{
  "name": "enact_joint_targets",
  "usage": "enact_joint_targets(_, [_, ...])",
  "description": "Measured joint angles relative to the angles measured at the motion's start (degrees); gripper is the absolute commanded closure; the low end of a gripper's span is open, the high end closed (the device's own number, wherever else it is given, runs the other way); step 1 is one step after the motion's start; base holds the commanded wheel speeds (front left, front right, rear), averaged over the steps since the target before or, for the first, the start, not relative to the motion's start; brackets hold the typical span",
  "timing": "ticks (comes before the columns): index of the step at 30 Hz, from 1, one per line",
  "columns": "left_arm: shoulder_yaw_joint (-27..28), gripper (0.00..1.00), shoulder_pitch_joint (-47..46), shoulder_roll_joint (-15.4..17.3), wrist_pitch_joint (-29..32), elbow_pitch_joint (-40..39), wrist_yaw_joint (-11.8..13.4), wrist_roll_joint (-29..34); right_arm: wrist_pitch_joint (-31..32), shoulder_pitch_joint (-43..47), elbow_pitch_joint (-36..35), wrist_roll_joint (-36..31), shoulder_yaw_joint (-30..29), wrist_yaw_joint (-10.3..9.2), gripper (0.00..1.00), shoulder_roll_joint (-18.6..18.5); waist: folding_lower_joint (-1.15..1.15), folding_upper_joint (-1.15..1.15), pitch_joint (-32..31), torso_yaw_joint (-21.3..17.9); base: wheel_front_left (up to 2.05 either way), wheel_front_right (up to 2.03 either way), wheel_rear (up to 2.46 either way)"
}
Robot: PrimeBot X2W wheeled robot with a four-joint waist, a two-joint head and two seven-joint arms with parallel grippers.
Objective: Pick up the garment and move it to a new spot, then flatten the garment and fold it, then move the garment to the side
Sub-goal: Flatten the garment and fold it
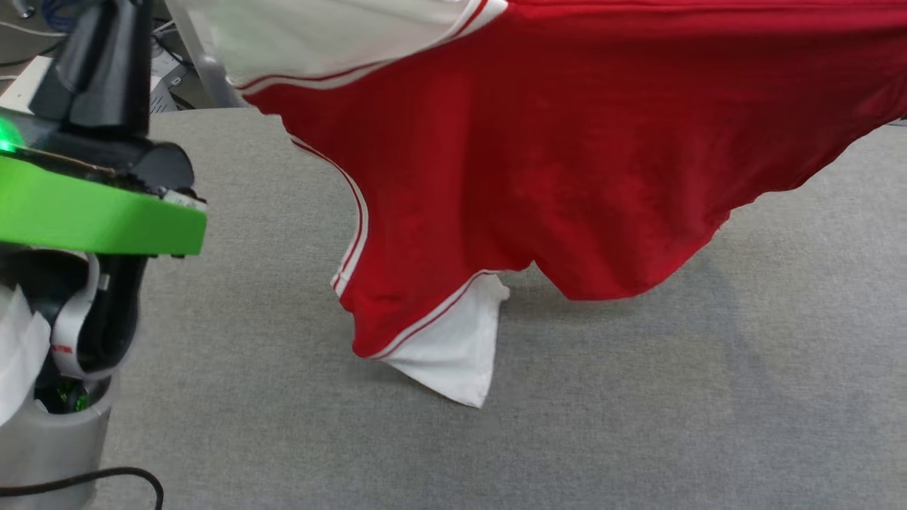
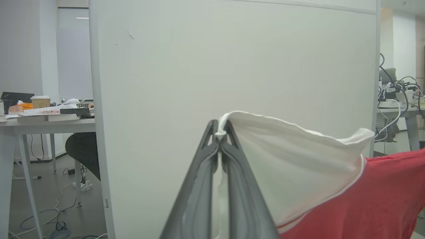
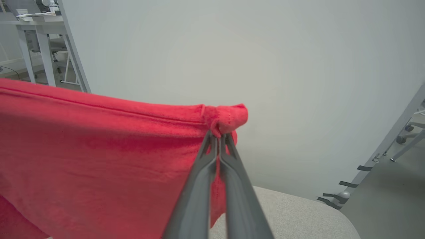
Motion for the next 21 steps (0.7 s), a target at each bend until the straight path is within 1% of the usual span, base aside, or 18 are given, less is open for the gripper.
enact_joint_targets(4, [1.18,1.0,-3.78,1.1,-1.1,0.1,0.1,2.46,-1.11,-0.76,-0.96,0.32,-1.08,0.0,1.0,1.23,0.0,0.0,0.35,-1.59,0.0,0.0,0.0])
enact_joint_targets(8, [1.92,1.0,-7.3,2.72,-0.94,0.71,-0.11,3.1,-2.42,-2.26,-1.44,0.29,-1.96,0.01,1.0,2.16,0.0,0.0,1.74,-2.43,0.0,0.0,0.0])
enact_joint_targets(12, [2.4,1.0,-11.54,4.8,-0.14,1.47,-1.52,3.26,-3.64,-4.69,-1.97,0.09,-3.48,0.02,1.0,2.97,0.0,0.0,3.85,-3.09,0.0,0.0,0.0])
enact_joint_targets(16, [2.56,1.0,-16.64,7.43,0.93,3.28,-3.6,3.72,-4.25,-7.66,-2.67,-0.18,-4.7,0.07,1.0,3.31,0.0,0.0,6.84,-3.62,0.0,0.0,0.0])
enact_joint_targets(19, [2.66,1.0,-21.47,8.11,1.57,5.16,-4.95,3.55,-4.78,-10.88,-2.53,-0.42,-5.81,0.07,1.0,3.65,0.0,0.0,9.42,-3.96,0.0,0.0,0.0])
enact_joint_targets(21, [2.45,1.0,-25.43,8.77,2.29,7.23,-6.3,3.16,-5.19,-14.0,-1.75,-0.62,-6.25,0.08,1.0,3.97,0.01,0.0,11.45,-4.19,0.0,0.0,0.0])
